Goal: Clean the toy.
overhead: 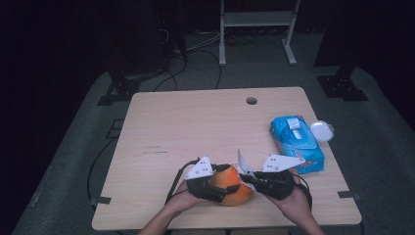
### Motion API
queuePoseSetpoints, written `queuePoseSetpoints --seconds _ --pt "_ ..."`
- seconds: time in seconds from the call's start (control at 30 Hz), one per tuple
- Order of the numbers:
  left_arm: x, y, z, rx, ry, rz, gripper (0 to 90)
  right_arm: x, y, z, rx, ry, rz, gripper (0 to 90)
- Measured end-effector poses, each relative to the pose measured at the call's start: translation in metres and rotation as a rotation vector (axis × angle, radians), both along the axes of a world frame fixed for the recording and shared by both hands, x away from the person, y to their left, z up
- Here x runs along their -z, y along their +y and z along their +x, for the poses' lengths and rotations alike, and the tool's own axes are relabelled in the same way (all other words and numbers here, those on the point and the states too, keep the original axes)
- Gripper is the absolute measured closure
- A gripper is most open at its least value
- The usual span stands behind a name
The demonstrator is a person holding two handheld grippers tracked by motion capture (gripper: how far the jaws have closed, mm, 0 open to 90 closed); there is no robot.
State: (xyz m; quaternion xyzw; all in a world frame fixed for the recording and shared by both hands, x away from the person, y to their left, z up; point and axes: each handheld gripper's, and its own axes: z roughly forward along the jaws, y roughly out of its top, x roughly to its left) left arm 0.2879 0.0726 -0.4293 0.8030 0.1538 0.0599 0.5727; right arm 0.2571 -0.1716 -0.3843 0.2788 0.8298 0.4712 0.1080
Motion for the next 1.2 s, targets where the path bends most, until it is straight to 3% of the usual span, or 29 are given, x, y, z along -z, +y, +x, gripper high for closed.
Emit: queuePoseSetpoints --seconds 0.07,0.1,0.2,0.3,0.47,0.57,0.63,0.77,0.8,0.9,0.93,0.97,1.1,1.13,1.2 --pt "0.001 0.003 0.005 -0.016 0.038 0.000 13.4 0.003 -0.003 0.002 0.002 0.017 -0.002 86.0" --pt "0.001 0.003 0.005 -0.016 0.038 0.000 10.6 0.003 -0.003 0.002 0.002 0.017 -0.002 86.0" --pt "0.006 0.006 0.010 -0.014 0.077 0.000 10.0 0.005 -0.008 0.004 0.004 0.035 -0.004 86.0" --pt "0.007 0.004 0.007 0.012 0.055 0.017 15.2 0.007 -0.011 0.005 0.013 0.032 -0.031 86.0" --pt "0.006 0.000 0.003 0.030 0.021 0.036 20.6 0.007 -0.025 0.009 0.081 0.036 -0.046 86.0" --pt "0.007 -0.002 0.001 0.031 0.017 0.038 20.6 0.000 -0.023 0.005 0.077 0.009 -0.040 86.0" --pt "0.008 -0.004 0.000 0.036 0.016 0.034 20.4 -0.008 -0.015 -0.001 0.041 -0.029 -0.011 85.9" --pt "0.007 -0.003 0.001 0.043 0.012 0.033 18.1 -0.007 -0.009 -0.002 0.021 -0.038 -0.050 85.9" --pt "0.008 0.000 0.004 0.027 0.023 0.041 15.6 -0.001 -0.011 0.002 0.017 -0.007 -0.054 85.9" --pt "0.013 0.003 0.009 0.007 0.055 0.054 8.9 0.004 -0.017 0.006 0.033 0.022 -0.070 86.0" --pt "0.019 0.005 0.015 0.004 0.104 0.044 7.4 0.006 -0.027 0.010 0.047 0.053 -0.056 85.9" --pt "0.020 0.004 0.016 0.011 0.117 0.045 6.3 0.007 -0.031 0.011 0.039 0.075 -0.043 85.9" --pt "0.021 -0.001 0.013 0.046 0.097 0.052 11.8 0.008 -0.040 0.014 0.052 0.101 -0.042 85.9" --pt "0.019 -0.003 0.009 0.053 0.081 0.072 13.3 0.005 -0.043 0.014 0.084 0.086 -0.053 85.8" --pt "0.018 -0.003 0.007 0.053 0.079 0.082 14.7 0.000 -0.043 0.010 0.090 0.056 -0.042 85.4"
